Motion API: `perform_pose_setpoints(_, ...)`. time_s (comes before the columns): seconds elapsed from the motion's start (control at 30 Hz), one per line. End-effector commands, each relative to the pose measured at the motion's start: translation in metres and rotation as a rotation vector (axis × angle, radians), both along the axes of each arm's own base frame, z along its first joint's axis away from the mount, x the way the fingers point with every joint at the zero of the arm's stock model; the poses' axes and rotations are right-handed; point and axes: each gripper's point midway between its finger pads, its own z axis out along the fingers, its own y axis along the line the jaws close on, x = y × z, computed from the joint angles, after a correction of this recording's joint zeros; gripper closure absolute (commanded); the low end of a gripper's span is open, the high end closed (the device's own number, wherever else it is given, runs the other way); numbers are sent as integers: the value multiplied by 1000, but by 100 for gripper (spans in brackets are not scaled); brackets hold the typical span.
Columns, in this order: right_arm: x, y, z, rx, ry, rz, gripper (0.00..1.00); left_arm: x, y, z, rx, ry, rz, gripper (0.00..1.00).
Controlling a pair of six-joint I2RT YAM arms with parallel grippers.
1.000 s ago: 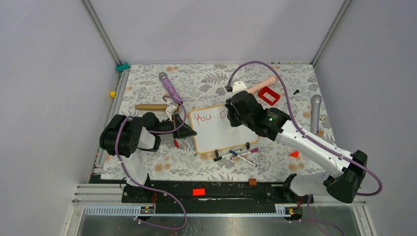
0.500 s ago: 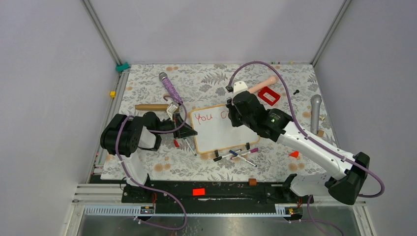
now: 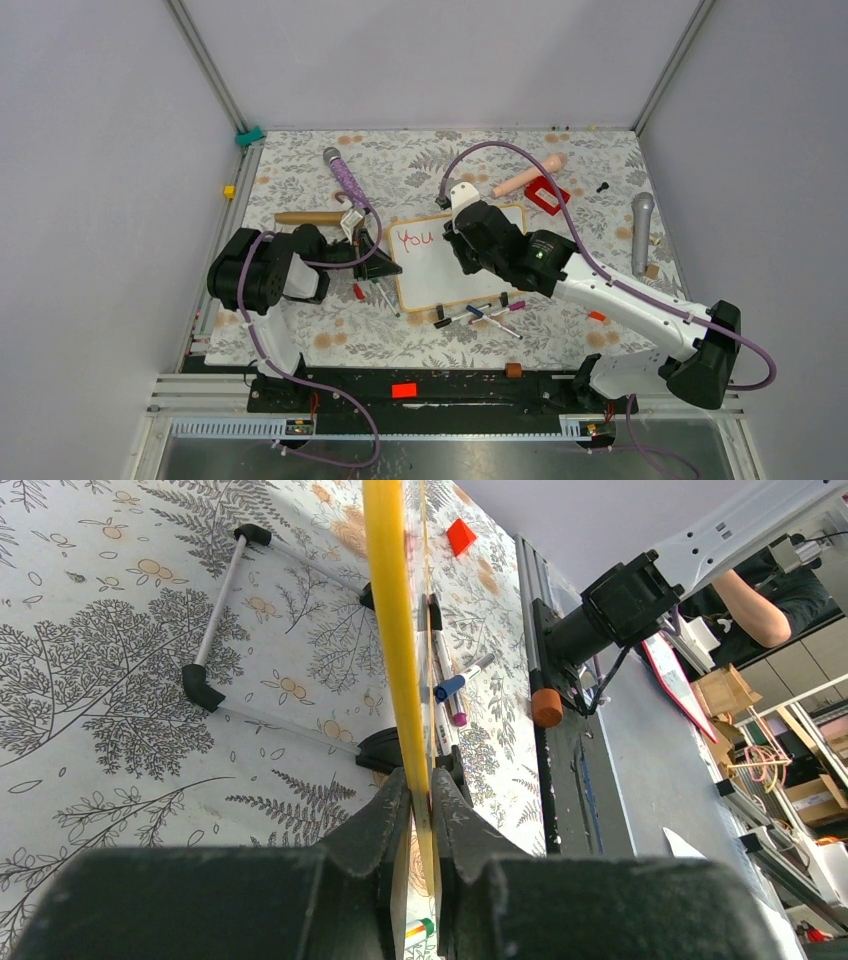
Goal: Write a sentence on the whiteboard
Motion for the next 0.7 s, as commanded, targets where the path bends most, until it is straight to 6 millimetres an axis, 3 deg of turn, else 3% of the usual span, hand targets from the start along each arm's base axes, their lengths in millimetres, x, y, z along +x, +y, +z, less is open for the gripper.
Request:
perform_pose_setpoints(0.0,1,0,7,9,-31,0,100,6,-1,6,-7,-134,-52,100)
perform_pose_setpoints(0.53,7,6,15,32,-39,-31,100,20,-1,13,-10,-159,55,100)
perform_pose_setpoints(0.67,10,12,27,39,-40,-37,100,20,-1,13,-11,-147,62,100)
